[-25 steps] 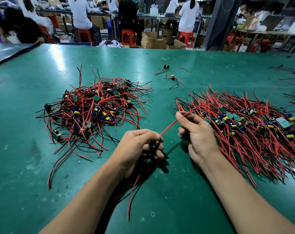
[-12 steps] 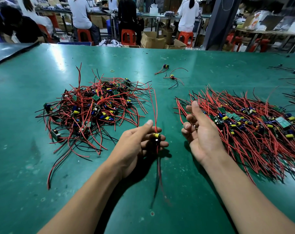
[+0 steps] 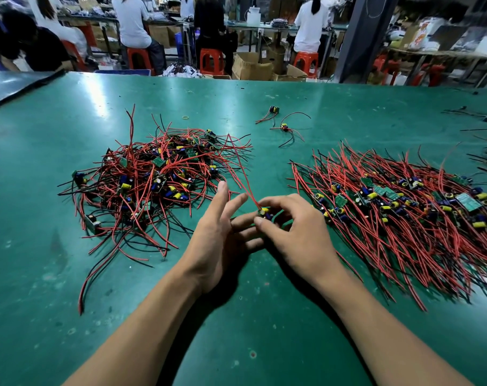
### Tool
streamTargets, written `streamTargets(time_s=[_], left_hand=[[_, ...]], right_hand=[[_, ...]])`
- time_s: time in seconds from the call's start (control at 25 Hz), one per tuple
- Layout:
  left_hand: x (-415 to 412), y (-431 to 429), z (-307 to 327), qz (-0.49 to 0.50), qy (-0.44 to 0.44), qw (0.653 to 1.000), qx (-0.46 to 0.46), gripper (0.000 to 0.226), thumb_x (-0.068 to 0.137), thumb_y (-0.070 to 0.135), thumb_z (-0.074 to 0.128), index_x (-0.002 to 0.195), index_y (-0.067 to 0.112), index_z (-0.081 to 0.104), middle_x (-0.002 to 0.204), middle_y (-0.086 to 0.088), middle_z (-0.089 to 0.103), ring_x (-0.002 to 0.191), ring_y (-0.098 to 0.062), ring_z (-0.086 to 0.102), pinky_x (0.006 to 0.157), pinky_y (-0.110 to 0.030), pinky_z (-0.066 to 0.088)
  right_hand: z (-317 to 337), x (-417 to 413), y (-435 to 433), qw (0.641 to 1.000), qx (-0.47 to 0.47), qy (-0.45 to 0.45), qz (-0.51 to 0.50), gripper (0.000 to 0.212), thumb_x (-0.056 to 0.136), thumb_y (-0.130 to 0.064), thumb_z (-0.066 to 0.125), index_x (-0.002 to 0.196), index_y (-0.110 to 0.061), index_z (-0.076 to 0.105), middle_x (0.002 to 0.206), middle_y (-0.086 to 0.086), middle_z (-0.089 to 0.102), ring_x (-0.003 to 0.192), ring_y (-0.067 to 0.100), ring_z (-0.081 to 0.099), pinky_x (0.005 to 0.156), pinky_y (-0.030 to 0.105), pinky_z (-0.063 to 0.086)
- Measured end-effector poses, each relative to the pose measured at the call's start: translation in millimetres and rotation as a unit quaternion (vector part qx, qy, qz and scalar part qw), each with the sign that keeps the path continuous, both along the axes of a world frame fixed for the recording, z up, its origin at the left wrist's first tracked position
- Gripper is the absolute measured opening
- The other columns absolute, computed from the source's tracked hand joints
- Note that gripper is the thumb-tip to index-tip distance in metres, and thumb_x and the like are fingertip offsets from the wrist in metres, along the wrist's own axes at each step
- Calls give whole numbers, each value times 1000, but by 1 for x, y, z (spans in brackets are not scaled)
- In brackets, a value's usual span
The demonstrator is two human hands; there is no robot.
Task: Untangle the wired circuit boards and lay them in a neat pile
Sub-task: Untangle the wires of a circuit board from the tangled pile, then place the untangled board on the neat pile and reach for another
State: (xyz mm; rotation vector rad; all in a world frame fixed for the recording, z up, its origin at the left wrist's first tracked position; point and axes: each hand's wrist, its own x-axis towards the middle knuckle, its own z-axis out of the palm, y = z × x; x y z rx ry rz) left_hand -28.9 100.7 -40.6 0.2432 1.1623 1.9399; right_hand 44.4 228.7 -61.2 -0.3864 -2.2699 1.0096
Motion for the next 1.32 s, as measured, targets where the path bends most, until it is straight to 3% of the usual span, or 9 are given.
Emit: streamTargets(time_s=[0.08,0.24,0.36,0.44,0.56,0.8,1.0,1.2,1.32], left_hand=[[0,2,-2,7,5,1000,-14,68,88,63,40,137,17,48,122,-21,66,113,-34,65,98,-48,51],[0,4,-4,39,9,999,-34,52,95,49,46,116,3,60,103,-21,70,82,-30,70,72,-39,60],[3,4,-9,93,84,990,-63,24,94,29,61,100,7,67,80,-12,71,65,-25,65,59,-33,55],[1,1,-15,170,208,955,-125,6,92,14,65,96,14,69,75,-5,70,63,-20,63,59,-31,53],[-7,-3,-21,237,310,896,-215,17,88,11,65,101,21,70,96,-7,72,76,-22,68,80,-39,57],[-20,-2,-18,132,498,775,-367,28,88,21,65,115,16,70,112,-5,69,102,-21,63,98,-26,45],[-16,2,-21,128,576,693,-414,21,93,27,57,107,21,71,110,2,60,100,-24,59,85,-35,49],[-17,-2,-20,161,569,708,-386,18,85,22,62,97,21,76,100,1,73,96,-23,65,83,-35,52],[-16,-3,-19,195,512,751,-368,14,77,23,63,82,21,76,84,4,74,85,-18,67,81,-33,53]], right_hand=[[4,3,8,996,47,10,-72,24,85,-21,76,109,-20,74,99,-3,65,85,8,61,80,19,47],[11,13,35,944,154,-52,-286,36,91,-33,67,125,-20,67,113,4,60,104,27,58,85,37,42],[12,16,34,931,198,-53,-303,39,86,-29,72,124,-17,67,114,7,59,108,31,54,90,42,40],[9,10,21,954,234,-36,-182,29,87,-24,72,114,-14,70,107,7,62,102,29,56,89,41,43],[-2,6,4,963,233,-133,-16,21,94,-35,64,103,-19,73,101,2,66,101,24,56,91,38,46],[7,12,25,929,218,-230,-191,41,97,-54,49,89,-20,71,92,2,63,87,30,62,65,34,41],[8,12,19,935,211,-214,-190,32,94,-49,56,90,-22,71,92,1,65,85,29,63,64,33,40],[-3,0,1,989,105,-99,14,15,90,-31,69,97,-19,75,98,-4,68,93,14,63,90,33,49],[-13,-5,3,989,106,-103,-4,19,87,-28,73,103,-18,75,102,-2,67,100,16,61,95,32,46]])
